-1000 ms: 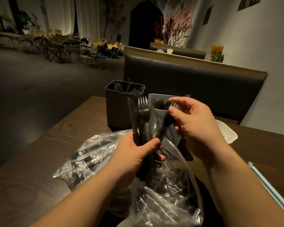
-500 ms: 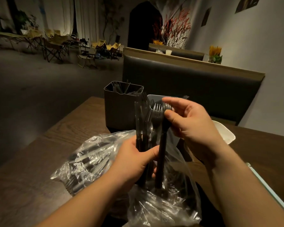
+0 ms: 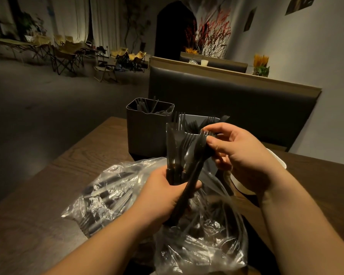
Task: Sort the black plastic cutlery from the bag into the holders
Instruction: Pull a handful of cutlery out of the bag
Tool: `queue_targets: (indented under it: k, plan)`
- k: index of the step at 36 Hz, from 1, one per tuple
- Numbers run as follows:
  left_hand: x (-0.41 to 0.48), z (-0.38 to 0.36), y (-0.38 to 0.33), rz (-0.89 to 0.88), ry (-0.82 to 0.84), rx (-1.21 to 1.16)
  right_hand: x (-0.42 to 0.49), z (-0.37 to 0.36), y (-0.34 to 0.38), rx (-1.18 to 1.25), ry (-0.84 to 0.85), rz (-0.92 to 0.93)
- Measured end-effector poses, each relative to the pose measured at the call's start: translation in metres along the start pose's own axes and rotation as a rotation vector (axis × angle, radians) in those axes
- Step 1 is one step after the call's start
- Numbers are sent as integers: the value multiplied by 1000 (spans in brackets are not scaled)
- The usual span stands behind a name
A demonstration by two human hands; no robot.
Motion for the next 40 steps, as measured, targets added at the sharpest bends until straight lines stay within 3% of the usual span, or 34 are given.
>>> queue_targets:
  k: [15, 23, 27, 40]
  plan:
    - [-4, -1, -2, 83, 9, -189, 1, 6, 2, 259, 143, -60]
    - [-3, -4, -11, 113, 112, -316, 3, 37, 1, 366, 4, -38]
    - [-2, -3, -10, 149, 71, -451, 1, 53, 3, 352, -64, -2]
    - [-2, -4, -6, 95, 79, -257, -5, 56, 10, 181, -77, 130]
Point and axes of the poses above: each hand's wrist, its own x-axis towards the middle knuckle, its own z-axis out of the back of the hand, y = z × x, the point moved 6 cm from there along x, towards the middle knuckle, and after that the axes turned 10 degrees about -z, right-handed, at the moved point
